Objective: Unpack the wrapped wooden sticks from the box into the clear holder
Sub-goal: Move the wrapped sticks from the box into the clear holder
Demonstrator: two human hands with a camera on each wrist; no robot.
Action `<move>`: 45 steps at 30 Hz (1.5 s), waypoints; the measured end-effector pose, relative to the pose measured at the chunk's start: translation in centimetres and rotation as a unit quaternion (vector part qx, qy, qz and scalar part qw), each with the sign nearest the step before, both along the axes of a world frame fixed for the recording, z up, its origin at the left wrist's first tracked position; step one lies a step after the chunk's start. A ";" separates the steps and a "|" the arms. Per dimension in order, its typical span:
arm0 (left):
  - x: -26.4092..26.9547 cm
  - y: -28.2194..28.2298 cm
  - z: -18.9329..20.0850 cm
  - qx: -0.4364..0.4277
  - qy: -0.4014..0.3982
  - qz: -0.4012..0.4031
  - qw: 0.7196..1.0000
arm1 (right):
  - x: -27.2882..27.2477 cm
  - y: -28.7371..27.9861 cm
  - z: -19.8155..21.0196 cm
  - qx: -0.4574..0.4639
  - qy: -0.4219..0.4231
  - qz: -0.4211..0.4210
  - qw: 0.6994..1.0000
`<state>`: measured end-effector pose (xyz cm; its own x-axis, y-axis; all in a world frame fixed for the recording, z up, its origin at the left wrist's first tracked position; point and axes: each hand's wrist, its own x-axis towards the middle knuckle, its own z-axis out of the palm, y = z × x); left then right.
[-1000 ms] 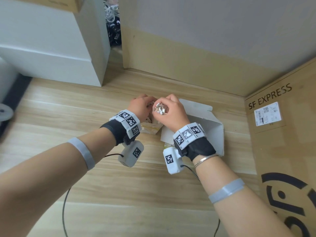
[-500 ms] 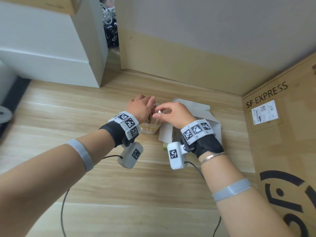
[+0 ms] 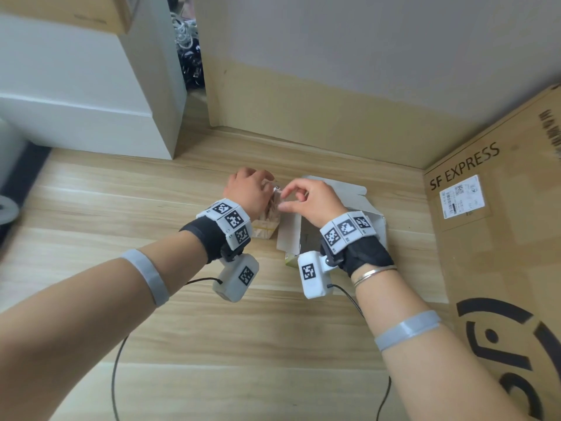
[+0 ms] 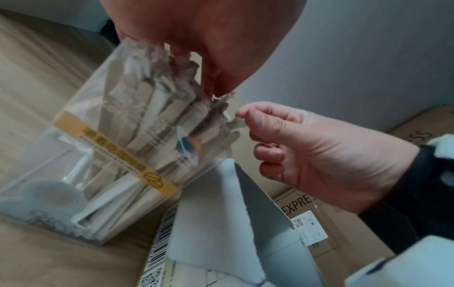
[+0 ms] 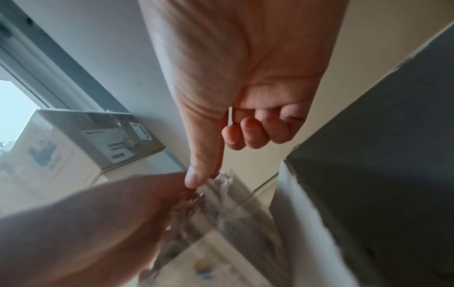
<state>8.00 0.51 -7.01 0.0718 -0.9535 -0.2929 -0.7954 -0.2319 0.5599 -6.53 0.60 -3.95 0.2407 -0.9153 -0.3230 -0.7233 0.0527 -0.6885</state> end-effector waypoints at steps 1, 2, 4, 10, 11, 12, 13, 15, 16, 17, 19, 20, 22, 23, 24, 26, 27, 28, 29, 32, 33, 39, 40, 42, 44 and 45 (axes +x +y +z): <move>-0.3 0.1 0.3 -0.022 0.001 -0.006 1.000 | -0.6 -0.1 0.1 -0.003 0.005 -0.005 1.000; -0.7 0.1 0.6 -0.047 0.008 -0.013 0.999 | -1.3 -0.1 0.1 -0.004 0.014 -0.009 1.000; -1.7 0.2 1.2 -0.088 0.040 -0.025 0.995 | -2.5 -0.2 0.1 0.004 0.035 -0.014 0.999; -5.5 1.3 2.5 -0.120 0.106 -0.089 0.983 | -5.1 0.5 -0.2 0.024 0.077 -0.019 0.997; -6.2 1.5 2.5 -0.101 0.104 -0.097 0.985 | -5.5 0.7 -0.2 0.024 0.082 -0.019 0.996; -6.8 1.8 2.4 -0.074 0.099 -0.102 0.987 | -5.8 0.8 -0.2 0.026 0.084 -0.020 0.996; -7.4 2.0 2.2 -0.039 0.092 -0.105 0.989 | -6.1 0.9 -0.3 0.027 0.084 -0.022 0.996; -8.2 2.3 1.7 0.041 0.076 -0.099 0.991 | -6.7 1.2 -0.5 0.029 0.085 -0.023 0.996; -8.5 2.4 1.4 0.076 0.065 -0.093 0.991 | -7.0 1.3 -0.6 0.032 0.087 -0.023 0.995; -8.7 2.4 1.1 0.106 0.052 -0.087 0.989 | -7.2 1.5 -0.7 0.035 0.088 -0.023 0.995; -9.1 2.3 0.8 0.147 0.031 -0.074 0.986 | -7.7 1.8 -0.8 0.042 0.090 -0.023 0.995; -9.2 2.3 0.6 0.159 0.029 -0.064 0.985 | -7.9 1.9 -0.9 0.047 0.092 -0.022 0.994; -9.5 2.2 0.3 0.174 0.038 -0.044 0.983 | -8.1 2.1 -1.3 0.062 0.081 -0.025 0.994; -9.6 2.2 0.3 0.180 0.043 -0.032 0.982 | -8.1 2.2 -1.5 0.073 0.073 -0.026 0.994; -9.6 2.1 0.2 0.181 0.049 -0.020 0.982 | -8.1 2.3 -1.7 0.079 0.067 -0.026 0.994; -9.5 1.8 0.1 0.174 0.067 0.002 0.982 | -8.0 2.4 -2.2 0.086 0.074 -0.019 0.993; -9.3 1.7 0.0 0.167 0.078 0.014 0.983 | -8.0 2.5 -2.3 0.088 0.084 -0.011 0.993; -9.2 1.6 0.0 0.157 0.092 0.025 0.983 | -7.9 2.5 -2.4 0.091 0.095 0.000 0.991; -9.1 1.6 0.0 0.143 0.107 0.033 0.983 | -7.8 2.6 -2.4 0.097 0.107 0.008 0.989; -9.0 1.8 -0.1 0.086 0.144 0.039 0.985 | -7.5 2.8 -2.9 0.107 0.129 0.006 0.986; -9.0 2.0 -0.1 0.067 0.149 0.034 0.986 | -7.3 2.8 -3.1 0.103 0.142 0.004 0.985; -8.9 2.9 0.2 -0.011 0.141 -0.001 0.990 | -6.1 2.8 -5.0 0.111 0.251 0.044 0.961; -8.9 3.0 0.2 -0.015 0.142 -0.006 0.990 | -6.0 2.8 -5.3 0.114 0.267 0.046 0.956; -8.9 3.2 0.2 -0.021 0.147 -0.019 0.989 | -5.7 2.9 -5.6 0.109 0.289 0.050 0.950; -9.0 3.4 0.3 -0.026 0.147 -0.030 0.988 | -5.4 2.9 -5.6 0.095 0.309 0.063 0.944; -9.0 3.5 0.4 -0.027 0.146 -0.034 0.988 | -5.3 2.9 -5.5 0.086 0.320 0.073 0.941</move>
<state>-1.01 4.04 -6.64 -0.0731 -0.9680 -0.2401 -0.6107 -0.1469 0.7781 -11.81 3.55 -9.48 0.0657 -0.8083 -0.5851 -0.9949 -0.0084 -0.1000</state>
